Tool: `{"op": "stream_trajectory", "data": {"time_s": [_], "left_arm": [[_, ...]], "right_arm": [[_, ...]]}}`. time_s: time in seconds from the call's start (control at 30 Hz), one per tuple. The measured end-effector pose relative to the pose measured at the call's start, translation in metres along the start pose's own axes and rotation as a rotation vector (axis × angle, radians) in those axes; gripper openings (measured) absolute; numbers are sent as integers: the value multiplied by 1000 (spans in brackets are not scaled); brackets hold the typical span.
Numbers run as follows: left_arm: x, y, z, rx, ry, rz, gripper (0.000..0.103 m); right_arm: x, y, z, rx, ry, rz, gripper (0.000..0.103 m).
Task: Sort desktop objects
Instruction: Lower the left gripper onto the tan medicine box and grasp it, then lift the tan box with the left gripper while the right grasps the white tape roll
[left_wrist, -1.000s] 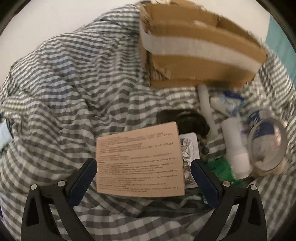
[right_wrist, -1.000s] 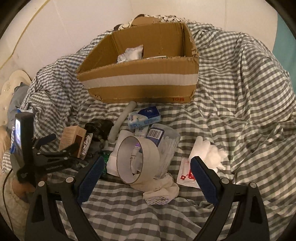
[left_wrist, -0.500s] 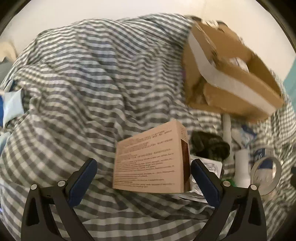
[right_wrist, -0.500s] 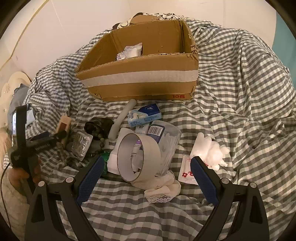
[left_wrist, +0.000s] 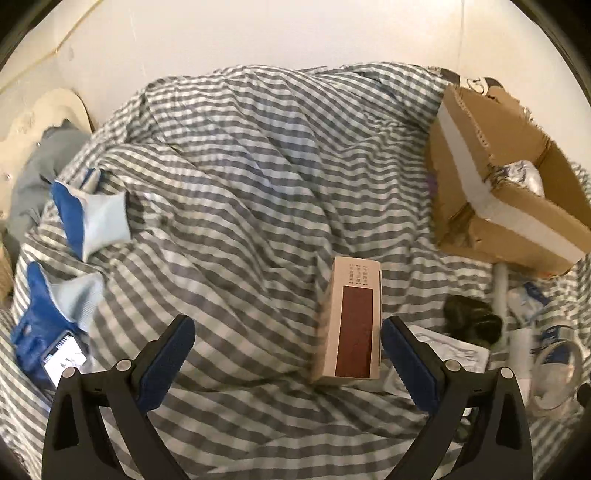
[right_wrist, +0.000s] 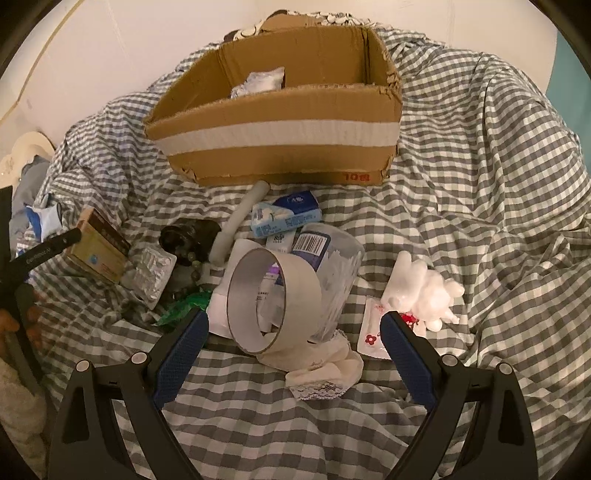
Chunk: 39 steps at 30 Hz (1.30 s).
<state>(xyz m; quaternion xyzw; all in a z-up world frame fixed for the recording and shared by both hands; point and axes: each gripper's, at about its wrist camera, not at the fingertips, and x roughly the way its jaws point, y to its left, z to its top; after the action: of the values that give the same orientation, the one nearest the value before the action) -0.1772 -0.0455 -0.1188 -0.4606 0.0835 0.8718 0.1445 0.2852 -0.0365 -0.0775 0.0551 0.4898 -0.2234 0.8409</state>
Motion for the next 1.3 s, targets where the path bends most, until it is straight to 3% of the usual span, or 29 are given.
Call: {"op": "stream_trajectory", "data": {"time_s": [0.17, 0.2, 0.3, 0.33, 0.4, 0.43, 0.5, 0.57, 0.7, 0.77, 0.9, 1.0, 1.1, 1.2, 1.23, 1.3], "left_arm": [[-3, 8, 1, -25, 2, 3, 103], [-2, 10, 2, -26, 3, 9, 103], [2, 24, 3, -74, 18, 18, 103], [3, 28, 3, -94, 22, 7, 103], [6, 35, 4, -130, 38, -24, 103], [7, 37, 4, -145, 48, -40, 103], [6, 40, 5, -166, 47, -44, 103], [-1, 43, 6, -188, 19, -51, 103], [-12, 45, 8, -232, -20, -155, 103], [-6, 39, 9, -204, 6, -179, 103], [27, 31, 12, -154, 86, -87, 103], [48, 49, 15, -221, 128, -70, 103], [61, 68, 14, -320, 163, -104, 103], [56, 55, 12, -251, 163, -146, 101], [50, 45, 12, -216, 156, -185, 92], [40, 32, 12, -163, 128, -198, 87]], "right_arm": [[26, 5, 3, -15, 35, 20, 94], [32, 5, 4, -18, 42, 25, 90], [46, -1, 5, 33, 61, 23, 65], [45, -4, 5, 51, 49, 16, 62], [40, -10, 5, 76, 25, 31, 43], [36, -13, 5, 86, 13, 47, 40], [31, -15, 4, 89, 1, 56, 24], [30, -13, 4, 81, 3, 55, 24], [28, -4, 4, 45, -4, 37, 24], [27, -3, 4, 38, -3, 36, 24], [27, -10, 3, 61, 5, 52, 24], [28, -11, 1, 71, 7, 57, 24], [28, -11, 1, 76, 9, 58, 24], [28, -11, 0, 79, 7, 58, 25], [28, -11, 0, 80, 7, 59, 25], [27, -11, 0, 81, 6, 60, 25]]}}
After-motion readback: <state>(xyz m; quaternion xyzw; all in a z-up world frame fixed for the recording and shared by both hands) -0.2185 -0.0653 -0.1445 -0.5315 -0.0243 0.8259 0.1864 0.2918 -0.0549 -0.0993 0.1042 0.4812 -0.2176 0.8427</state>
